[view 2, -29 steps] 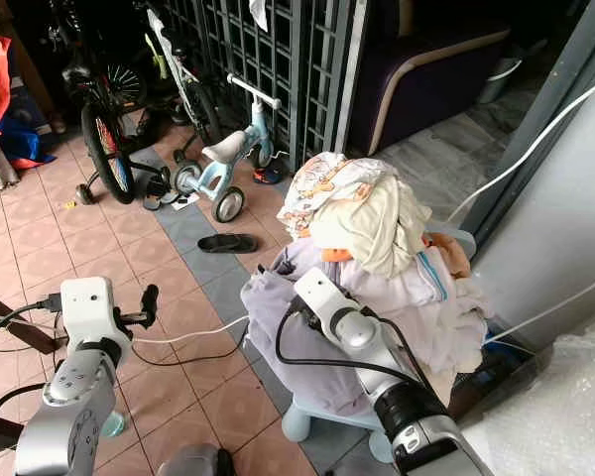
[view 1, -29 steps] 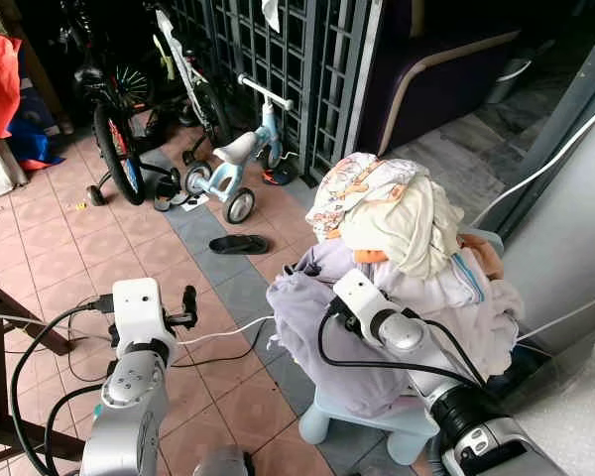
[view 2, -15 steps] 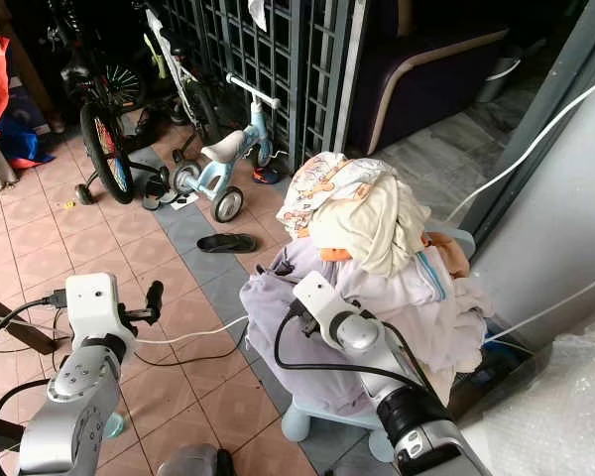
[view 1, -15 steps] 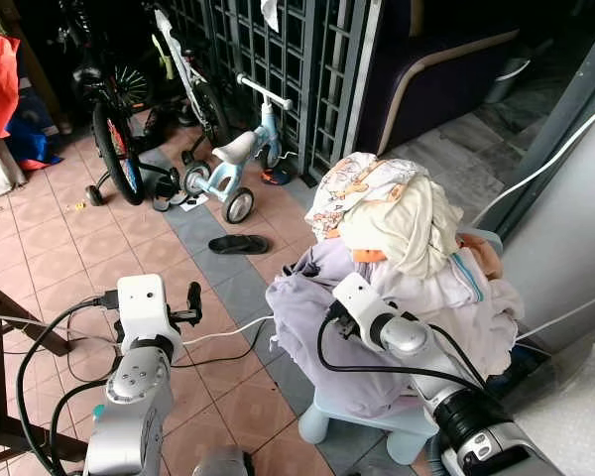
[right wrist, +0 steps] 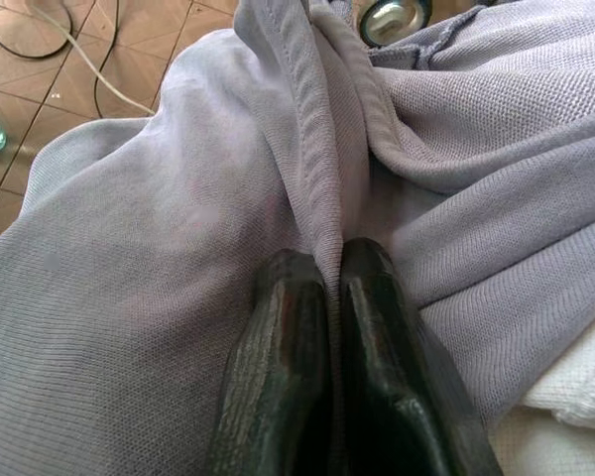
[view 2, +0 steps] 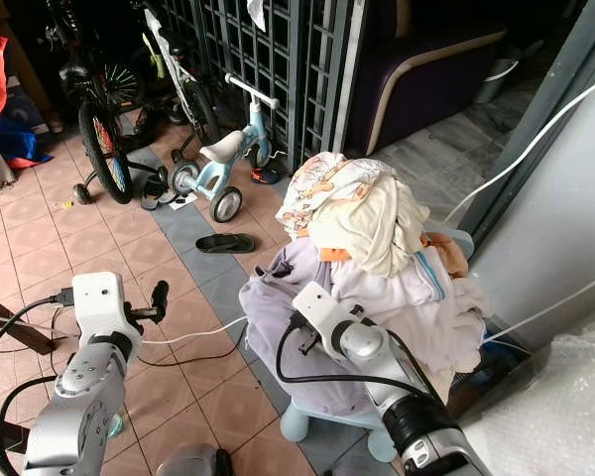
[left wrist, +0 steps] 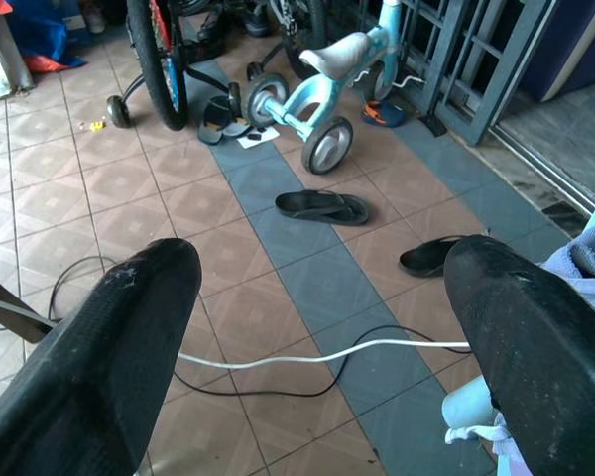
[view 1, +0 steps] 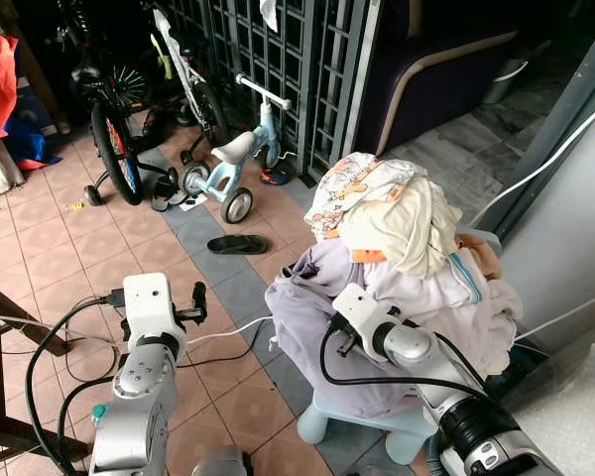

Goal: Clothes washing

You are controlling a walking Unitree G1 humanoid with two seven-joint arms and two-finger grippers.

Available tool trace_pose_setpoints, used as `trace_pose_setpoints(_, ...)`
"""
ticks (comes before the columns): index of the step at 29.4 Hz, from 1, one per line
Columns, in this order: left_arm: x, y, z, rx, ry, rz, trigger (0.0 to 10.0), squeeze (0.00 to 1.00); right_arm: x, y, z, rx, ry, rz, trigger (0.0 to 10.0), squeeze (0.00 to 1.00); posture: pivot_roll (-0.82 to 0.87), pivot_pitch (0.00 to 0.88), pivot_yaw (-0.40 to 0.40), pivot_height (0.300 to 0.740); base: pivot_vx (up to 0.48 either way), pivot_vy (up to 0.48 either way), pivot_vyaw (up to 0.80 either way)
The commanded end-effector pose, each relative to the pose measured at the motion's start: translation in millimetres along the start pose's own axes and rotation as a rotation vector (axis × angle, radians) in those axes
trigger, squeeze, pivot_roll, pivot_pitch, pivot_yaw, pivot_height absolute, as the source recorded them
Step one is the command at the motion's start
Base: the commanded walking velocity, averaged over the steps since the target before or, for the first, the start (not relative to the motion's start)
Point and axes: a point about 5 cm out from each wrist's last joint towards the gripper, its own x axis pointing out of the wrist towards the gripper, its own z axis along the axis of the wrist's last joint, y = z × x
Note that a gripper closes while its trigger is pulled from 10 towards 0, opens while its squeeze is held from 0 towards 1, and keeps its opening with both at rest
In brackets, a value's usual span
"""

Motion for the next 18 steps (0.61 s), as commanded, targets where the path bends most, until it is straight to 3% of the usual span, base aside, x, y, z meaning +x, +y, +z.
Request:
trace_pose_setpoints(1, 1.8, -1.7, 1, -0.005, -0.003, -0.001, 10.0, 0.0, -3.6, -5.9, 7, 0.012, -0.054, -0.024, 0.0, 0.0, 0.05, 0.0, -0.022, 0.74, 0.0, 0.0, 0.0)
trace_pose_setpoints(5, 3.2, -2.2, -1, -0.01, 0.002, -0.005, 10.0, 0.0, -11.7, -1.5, 32, -0.013, -0.23, 0.054, 0.0, 0.0, 0.04, 0.0, -0.017, 0.74, 0.0, 0.0, 0.0)
trace_pose_setpoints(7, 4.7, -3.1, -1, -0.007, 0.003, -0.015, 10.0, 0.0, -21.9, 4.2, 42, 0.047, -0.311, 0.161, 0.0, 0.0, 0.04, 0.0, -0.012, 0.74, 0.0, 0.0, 0.0)
trace_pose_setpoints(9, 5.3, -3.3, -1, -0.006, 0.003, -0.017, 10.0, 0.0, -25.0, 5.6, 44, 0.065, -0.328, 0.193, 0.0, 0.0, 0.04, 0.0, -0.011, 0.74, 0.0, 0.0, 0.0)
trace_pose_setpoints(12, 9.4, -7.4, 2, 0.0, -0.008, -0.04, 10.0, 0.0, -50.4, 10.0, 58, 0.176, -0.428, 0.384, 0.0, 0.0, 0.03, 0.0, -0.004, 0.74, 0.0, 0.0, 0.0)
trace_pose_setpoints(15, 10.6, -10.4, 3, -0.001, -0.009, -0.052, 10.0, 0.0, -62.6, 2.6, 69, 0.225, -0.485, 0.427, 0.0, 0.0, 0.02, 0.0, -0.001, 0.74, 0.0, 0.0, 0.0)
trace_pose_setpoints(18, 13.6, -15.0, 3, -0.007, -0.009, -0.069, 10.0, 0.0, -81.9, -18.4, 95, 0.282, -0.603, 0.455, 0.0, 0.0, 0.01, 0.0, 0.007, 0.74, 0.0, 0.0, 0.0)
